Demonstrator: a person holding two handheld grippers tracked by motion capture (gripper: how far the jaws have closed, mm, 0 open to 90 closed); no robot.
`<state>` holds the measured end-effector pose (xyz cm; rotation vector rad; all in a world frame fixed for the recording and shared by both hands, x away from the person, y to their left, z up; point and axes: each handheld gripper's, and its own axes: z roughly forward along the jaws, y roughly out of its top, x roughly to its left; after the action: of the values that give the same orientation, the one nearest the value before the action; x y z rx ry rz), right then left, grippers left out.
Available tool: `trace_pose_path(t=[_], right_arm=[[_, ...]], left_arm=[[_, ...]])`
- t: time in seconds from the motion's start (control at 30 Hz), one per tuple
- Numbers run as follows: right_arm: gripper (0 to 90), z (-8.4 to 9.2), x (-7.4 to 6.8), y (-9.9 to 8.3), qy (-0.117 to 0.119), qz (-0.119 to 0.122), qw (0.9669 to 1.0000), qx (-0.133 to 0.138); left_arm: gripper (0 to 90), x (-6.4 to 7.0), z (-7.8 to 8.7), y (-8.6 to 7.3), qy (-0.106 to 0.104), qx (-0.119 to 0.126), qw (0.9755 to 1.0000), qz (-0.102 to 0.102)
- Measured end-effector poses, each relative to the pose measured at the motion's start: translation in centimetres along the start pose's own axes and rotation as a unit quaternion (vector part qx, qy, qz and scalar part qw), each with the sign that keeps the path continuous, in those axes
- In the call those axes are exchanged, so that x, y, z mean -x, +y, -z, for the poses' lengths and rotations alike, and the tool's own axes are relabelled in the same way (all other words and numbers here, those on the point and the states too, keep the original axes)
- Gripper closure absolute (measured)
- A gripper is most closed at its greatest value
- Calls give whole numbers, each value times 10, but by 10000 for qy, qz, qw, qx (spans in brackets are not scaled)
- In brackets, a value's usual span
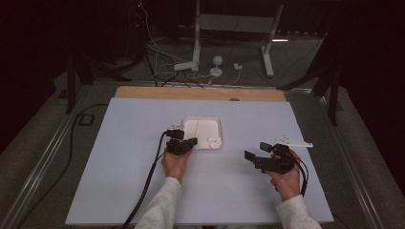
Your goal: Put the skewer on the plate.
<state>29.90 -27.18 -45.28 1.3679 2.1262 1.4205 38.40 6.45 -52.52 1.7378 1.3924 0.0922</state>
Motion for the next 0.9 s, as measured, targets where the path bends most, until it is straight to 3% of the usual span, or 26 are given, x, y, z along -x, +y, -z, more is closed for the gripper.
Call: trace_pose_path(t=[0.2,0.3,0.53,0.67,0.9], right_arm=[[148,7,2,1,-12,15,10000,96],[148,9,2,1,-11,1,9999,117],[147,11,3,0,-10,15,9999,120],[146,13,2,0,-1,54,9999,144],[143,17,2,-2,-8,121,9998,147]], left_arm=[[862,0,-3,-2,-19,-46,9997,227],[739,1,-5,-4,-128,-18,9994,320],[527,4,3,-1,-435,175,9987,194],[366,6,19,5,-610,388,9974,0],[194,6,57,13,-630,676,9944,-514]])
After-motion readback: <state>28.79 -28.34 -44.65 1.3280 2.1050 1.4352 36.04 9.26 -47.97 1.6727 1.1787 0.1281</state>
